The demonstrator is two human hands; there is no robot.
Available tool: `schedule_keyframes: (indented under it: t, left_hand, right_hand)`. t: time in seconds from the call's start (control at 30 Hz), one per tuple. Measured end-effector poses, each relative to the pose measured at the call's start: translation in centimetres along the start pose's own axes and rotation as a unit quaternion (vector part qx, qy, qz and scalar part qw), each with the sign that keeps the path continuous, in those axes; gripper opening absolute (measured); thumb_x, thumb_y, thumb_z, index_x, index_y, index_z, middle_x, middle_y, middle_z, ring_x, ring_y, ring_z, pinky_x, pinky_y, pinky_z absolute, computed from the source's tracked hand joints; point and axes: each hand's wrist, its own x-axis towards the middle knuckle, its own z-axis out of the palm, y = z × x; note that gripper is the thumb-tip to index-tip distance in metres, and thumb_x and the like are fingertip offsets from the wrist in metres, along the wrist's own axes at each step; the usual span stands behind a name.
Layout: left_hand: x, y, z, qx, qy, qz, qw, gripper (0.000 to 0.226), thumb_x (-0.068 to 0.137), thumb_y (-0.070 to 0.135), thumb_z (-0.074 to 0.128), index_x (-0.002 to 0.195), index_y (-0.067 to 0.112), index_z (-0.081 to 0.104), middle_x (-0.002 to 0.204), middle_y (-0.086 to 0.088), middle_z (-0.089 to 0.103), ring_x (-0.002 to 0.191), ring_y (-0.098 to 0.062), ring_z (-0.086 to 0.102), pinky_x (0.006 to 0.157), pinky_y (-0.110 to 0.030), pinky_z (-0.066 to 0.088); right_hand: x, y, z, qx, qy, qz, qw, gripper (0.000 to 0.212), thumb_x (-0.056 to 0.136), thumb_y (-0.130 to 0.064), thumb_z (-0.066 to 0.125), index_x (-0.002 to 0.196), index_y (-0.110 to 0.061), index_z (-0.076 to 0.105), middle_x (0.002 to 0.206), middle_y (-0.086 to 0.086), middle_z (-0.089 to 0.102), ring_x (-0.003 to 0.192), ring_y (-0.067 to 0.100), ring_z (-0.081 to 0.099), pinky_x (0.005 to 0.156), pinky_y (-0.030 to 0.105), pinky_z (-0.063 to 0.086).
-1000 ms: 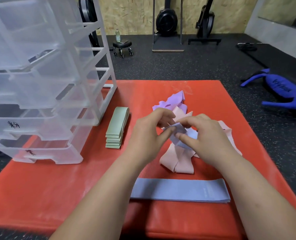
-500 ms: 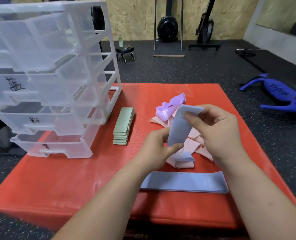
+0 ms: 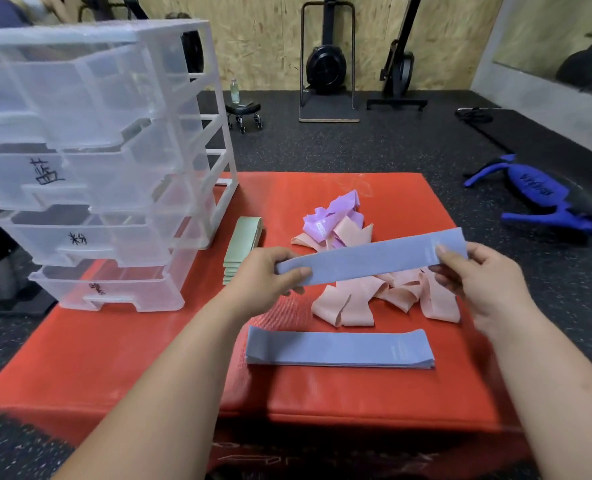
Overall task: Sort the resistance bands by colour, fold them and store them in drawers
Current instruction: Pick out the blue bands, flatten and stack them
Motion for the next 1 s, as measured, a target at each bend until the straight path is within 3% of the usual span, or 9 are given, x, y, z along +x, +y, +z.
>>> schedule_keyframes:
  t: [0.13,0.27,0.37,0.47,0.53,0.67,0.77,0.87,1.0]
  left_hand:
    - [-2.4,0.1,-0.9,-0.054,-0.009,-0.056,0.997,0.010,0.099,0.019,0.074,0.092,0.012,0.074,0.087,-0.013,0.079,0.084,-0.028,0.079,0.077,-0.043,0.066]
    - [-4.5,0.0,-1.7,-0.032,0.013,-0.090,0.995,0.008,0.095,0.019,0.079,0.095,0.012,0.076,0.086,-0.015,0.078,0.073,-0.020,0.075,0.063,-0.029,0.059]
    - [-5.5,-0.9,-1.9,-0.005,0.059,-0.104,0.993,0.009,0.095,0.017,0.078,0.089,0.011,0.075,0.074,-0.010,0.074,0.066,-0.013,0.067,0.064,-0.031,0.057]
    - [-6.6,-2.1,-2.0,0.028,0.069,-0.131,0.989,0.011,0.094,0.013,0.076,0.084,0.010,0.074,0.069,-0.001,0.069,0.064,-0.015,0.065,0.068,-0.039,0.062]
    - [-7.3,-2.6,-2.0,0.075,0.076,-0.136,0.985,0.011,0.090,0.014,0.077,0.081,0.016,0.073,0.068,0.002,0.070,0.061,-0.017,0.064,0.068,-0.040,0.060]
    - [-8.5,-2.9,-1.7,0.191,0.096,-0.122,0.969,0.013,0.084,0.021,0.080,0.088,0.028,0.071,0.079,0.007,0.072,0.075,-0.013,0.066,0.067,-0.028,0.048]
    - [-8.9,-3.0,-1.0,0.225,0.110,-0.092,0.964,0.013,0.083,0.017,0.079,0.092,0.023,0.073,0.078,0.008,0.070,0.072,-0.008,0.061,0.062,-0.021,0.041]
    - [-9.0,-3.7,-0.3,0.264,0.101,-0.070,0.957,0.014,0.084,0.011,0.072,0.096,0.017,0.076,0.078,0.005,0.069,0.076,-0.017,0.063,0.068,-0.031,0.050]
    - [-9.0,-4.4,0.3,0.320,0.068,-0.058,0.943,0.018,0.087,0.014,0.070,0.104,0.016,0.075,0.095,-0.002,0.063,0.092,-0.027,0.063,0.076,-0.036,0.050]
  right_hand:
    - [-1.1,0.9,-1.5,-0.044,-0.035,0.040,0.998,0.017,0.093,-0.008,0.075,0.110,-0.004,0.074,0.096,0.018,0.077,0.073,0.016,0.075,0.061,0.021,0.061]
    - [-3.0,1.3,-2.3,-0.125,-0.062,0.041,0.989,0.019,0.092,-0.009,0.077,0.110,-0.005,0.074,0.095,0.013,0.076,0.069,0.020,0.073,0.051,0.022,0.055]
    - [-4.5,1.7,-2.7,-0.216,-0.075,0.022,0.973,0.004,0.093,-0.013,0.076,0.094,-0.010,0.076,0.077,0.006,0.071,0.063,0.019,0.065,0.055,0.027,0.045]
    - [-5.1,2.8,-3.2,-0.303,-0.093,-0.005,0.948,0.020,0.089,-0.015,0.080,0.071,-0.013,0.072,0.060,-0.003,0.058,0.058,0.017,0.052,0.057,0.028,0.037]
    - [-5.2,3.4,-3.2,-0.351,-0.093,-0.018,0.931,0.021,0.087,-0.016,0.081,0.069,-0.012,0.072,0.060,-0.002,0.056,0.059,0.017,0.046,0.060,0.030,0.036]
    - [-5.1,4.5,-3.0,-0.408,-0.073,-0.042,0.909,0.013,0.082,-0.023,0.087,0.080,-0.024,0.075,0.068,-0.010,0.070,0.068,0.016,0.063,0.068,0.032,0.047]
    - [-5.6,5.1,-2.6,-0.460,-0.079,-0.086,0.880,0.019,0.082,-0.025,0.086,0.096,-0.026,0.074,0.071,-0.009,0.073,0.070,0.012,0.066,0.064,0.027,0.042]
    - [-6.1,5.7,-2.4,-0.481,-0.081,-0.112,0.866,0.019,0.080,-0.024,0.084,0.094,-0.027,0.072,0.066,-0.009,0.071,0.067,0.006,0.066,0.059,0.023,0.039]
    - [-5.9,6.6,-2.4,-0.518,-0.078,-0.122,0.843,0.016,0.075,-0.028,0.081,0.088,-0.032,0.072,0.067,-0.011,0.070,0.075,0.016,0.068,0.069,0.033,0.051]
